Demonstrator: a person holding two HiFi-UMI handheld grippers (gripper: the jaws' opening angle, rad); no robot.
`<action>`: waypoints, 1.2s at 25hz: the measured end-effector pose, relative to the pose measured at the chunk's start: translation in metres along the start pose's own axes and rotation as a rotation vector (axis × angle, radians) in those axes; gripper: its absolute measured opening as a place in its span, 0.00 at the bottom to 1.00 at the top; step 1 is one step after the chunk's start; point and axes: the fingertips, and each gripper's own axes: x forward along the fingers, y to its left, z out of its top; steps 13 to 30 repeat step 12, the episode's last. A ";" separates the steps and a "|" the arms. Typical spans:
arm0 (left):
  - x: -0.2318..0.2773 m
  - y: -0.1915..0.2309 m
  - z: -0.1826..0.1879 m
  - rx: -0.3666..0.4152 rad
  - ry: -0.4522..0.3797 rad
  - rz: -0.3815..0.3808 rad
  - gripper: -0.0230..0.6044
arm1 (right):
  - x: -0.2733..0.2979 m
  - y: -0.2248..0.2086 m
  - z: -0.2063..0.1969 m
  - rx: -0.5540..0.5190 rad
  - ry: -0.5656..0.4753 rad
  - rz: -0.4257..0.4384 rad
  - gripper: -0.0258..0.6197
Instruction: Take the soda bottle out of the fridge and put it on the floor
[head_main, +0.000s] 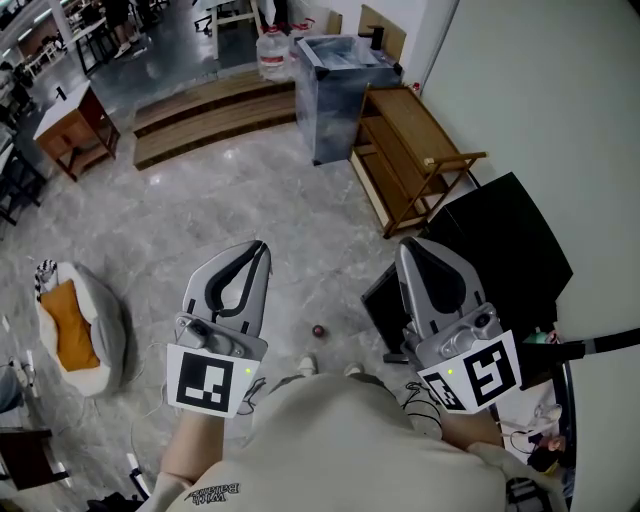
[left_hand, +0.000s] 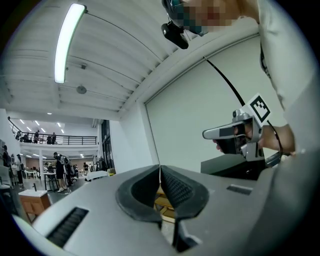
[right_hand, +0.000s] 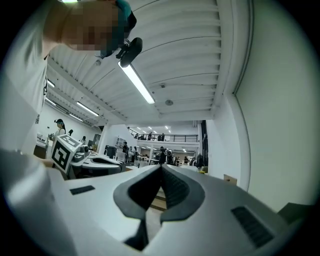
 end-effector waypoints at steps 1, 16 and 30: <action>-0.002 0.000 0.000 -0.002 0.002 0.000 0.05 | 0.000 0.002 0.000 -0.002 0.003 0.005 0.03; -0.017 -0.005 -0.008 -0.031 0.021 0.004 0.05 | -0.002 0.020 -0.010 -0.002 0.034 0.038 0.03; -0.017 -0.005 -0.008 -0.031 0.021 0.004 0.05 | -0.002 0.020 -0.010 -0.002 0.034 0.038 0.03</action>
